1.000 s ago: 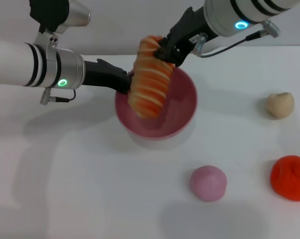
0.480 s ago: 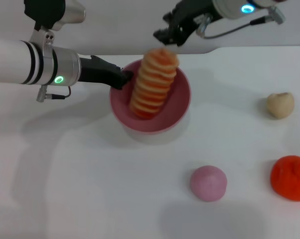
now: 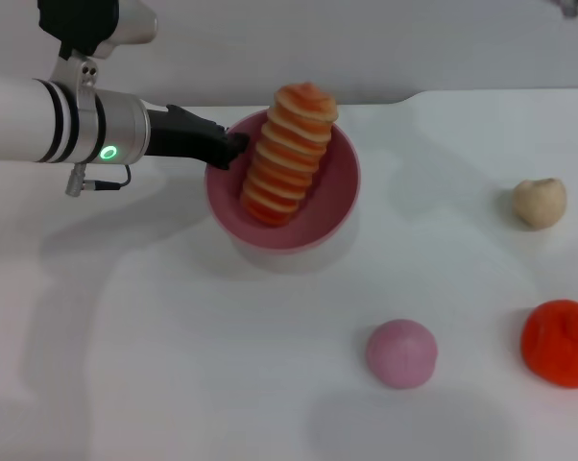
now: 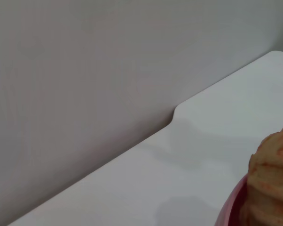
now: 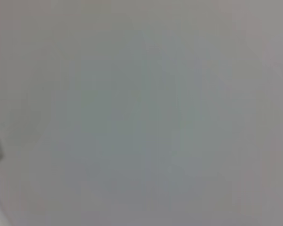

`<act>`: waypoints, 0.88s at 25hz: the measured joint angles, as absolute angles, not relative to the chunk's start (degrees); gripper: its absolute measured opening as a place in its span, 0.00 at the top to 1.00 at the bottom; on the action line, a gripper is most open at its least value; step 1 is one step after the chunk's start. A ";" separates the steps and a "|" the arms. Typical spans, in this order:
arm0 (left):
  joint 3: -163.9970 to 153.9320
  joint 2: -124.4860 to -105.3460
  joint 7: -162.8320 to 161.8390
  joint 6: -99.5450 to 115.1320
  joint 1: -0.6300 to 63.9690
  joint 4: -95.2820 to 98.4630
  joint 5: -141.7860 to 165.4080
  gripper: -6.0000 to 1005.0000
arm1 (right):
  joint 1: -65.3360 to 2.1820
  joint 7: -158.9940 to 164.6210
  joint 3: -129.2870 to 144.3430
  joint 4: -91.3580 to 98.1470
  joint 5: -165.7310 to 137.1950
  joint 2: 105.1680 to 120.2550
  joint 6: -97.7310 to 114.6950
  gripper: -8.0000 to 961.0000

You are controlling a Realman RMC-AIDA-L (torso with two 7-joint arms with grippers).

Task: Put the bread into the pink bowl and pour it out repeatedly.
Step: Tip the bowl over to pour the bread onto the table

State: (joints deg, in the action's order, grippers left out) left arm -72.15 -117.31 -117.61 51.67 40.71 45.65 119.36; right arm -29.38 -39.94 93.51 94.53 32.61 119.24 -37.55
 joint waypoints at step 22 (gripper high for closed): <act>-71.58 -117.70 -119.71 47.14 40.46 45.52 118.93 0.95 | -16.58 -8.34 109.02 56.13 39.41 118.99 58.96 0.60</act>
State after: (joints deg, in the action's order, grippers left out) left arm -71.58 -117.70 -119.71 47.14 40.46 45.52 118.93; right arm -16.58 -8.34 109.02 56.13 39.41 118.99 58.96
